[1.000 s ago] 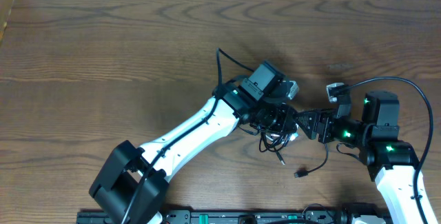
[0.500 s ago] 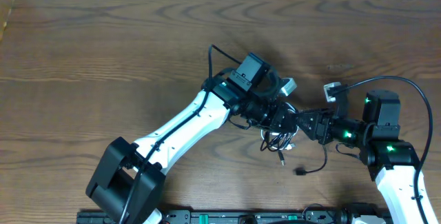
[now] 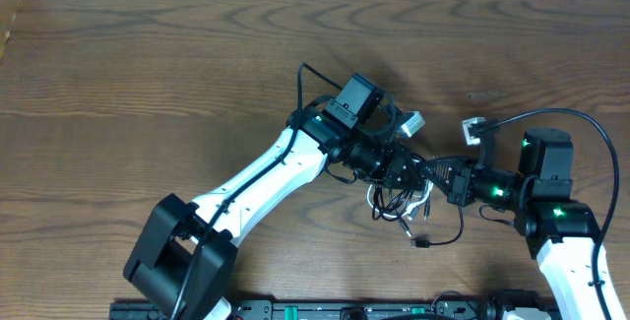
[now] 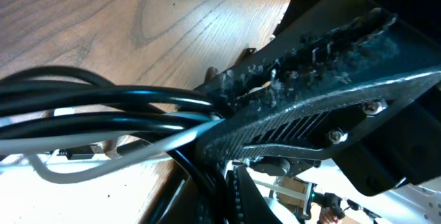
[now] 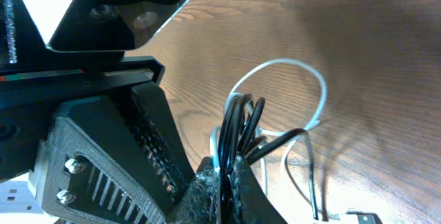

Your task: Untangle cables

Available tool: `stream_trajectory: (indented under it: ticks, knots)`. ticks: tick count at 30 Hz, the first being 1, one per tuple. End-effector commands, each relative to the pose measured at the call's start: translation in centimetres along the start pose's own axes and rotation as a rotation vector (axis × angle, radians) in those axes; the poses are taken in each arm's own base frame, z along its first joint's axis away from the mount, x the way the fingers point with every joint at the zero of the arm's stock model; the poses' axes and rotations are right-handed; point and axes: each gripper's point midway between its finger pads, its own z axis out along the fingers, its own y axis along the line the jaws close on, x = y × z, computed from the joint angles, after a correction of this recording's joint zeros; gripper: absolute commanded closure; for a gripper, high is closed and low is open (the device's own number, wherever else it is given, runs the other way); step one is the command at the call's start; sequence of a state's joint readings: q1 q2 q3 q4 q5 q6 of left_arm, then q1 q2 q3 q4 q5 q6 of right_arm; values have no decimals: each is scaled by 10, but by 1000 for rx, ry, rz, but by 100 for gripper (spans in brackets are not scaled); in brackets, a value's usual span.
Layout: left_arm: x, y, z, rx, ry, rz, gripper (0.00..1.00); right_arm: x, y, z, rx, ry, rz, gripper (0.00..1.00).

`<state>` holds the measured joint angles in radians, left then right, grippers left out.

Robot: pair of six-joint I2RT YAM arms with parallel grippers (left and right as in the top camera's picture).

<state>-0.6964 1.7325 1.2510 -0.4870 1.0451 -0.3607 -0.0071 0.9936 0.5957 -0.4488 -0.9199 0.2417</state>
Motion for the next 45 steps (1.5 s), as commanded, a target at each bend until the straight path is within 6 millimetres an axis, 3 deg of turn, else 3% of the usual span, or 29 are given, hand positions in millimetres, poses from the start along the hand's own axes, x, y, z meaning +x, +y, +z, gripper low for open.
stream_trajectory:
  ticks: [1, 6, 11, 14, 19, 22, 24, 26, 28, 32, 37, 41, 45]
  knots:
    - [-2, -20, -5, 85, 8, 93, 92, 6, -19, 1, 105, 10, 57, 99]
    - [0, -2, -4, -13, -1, 81, 92, 16, -48, -5, 278, 21, 125, 99]
    - [6, 52, -14, -304, -13, 19, 92, 26, -80, -18, 472, 28, 168, 99]
    - [11, 74, -26, -421, -16, -27, 93, 28, -91, -24, 546, 27, 177, 99]
    - [13, 83, -37, -437, -12, -58, 93, 22, -117, -43, 729, -45, 225, 99]
    - [11, 83, -42, -437, -26, -58, 93, 15, -141, -69, 928, -142, 287, 99]
    - [8, 81, -46, -436, -42, -48, 93, 11, -150, -84, 1020, -209, 322, 85]
    - [5, 77, -52, -433, -64, -28, 93, 5, -152, -87, 1036, -241, 319, 63]
    - [0, 70, -58, -427, -94, -7, 93, -1, -149, -82, 998, -255, 312, 50]
    - [-6, 49, -67, -392, -145, 54, 93, -2, -126, -52, 794, -184, 263, 48]
    - [-12, 7, -70, -246, -184, 152, 93, 4, -62, -10, 363, -27, 72, 42]
    - [-13, -23, -74, -145, -206, 228, 93, 12, -11, 1, 58, 40, -67, 37]
    - [-11, -35, -80, -128, -225, 261, 93, 11, 3, 1, -22, 38, -108, 36]
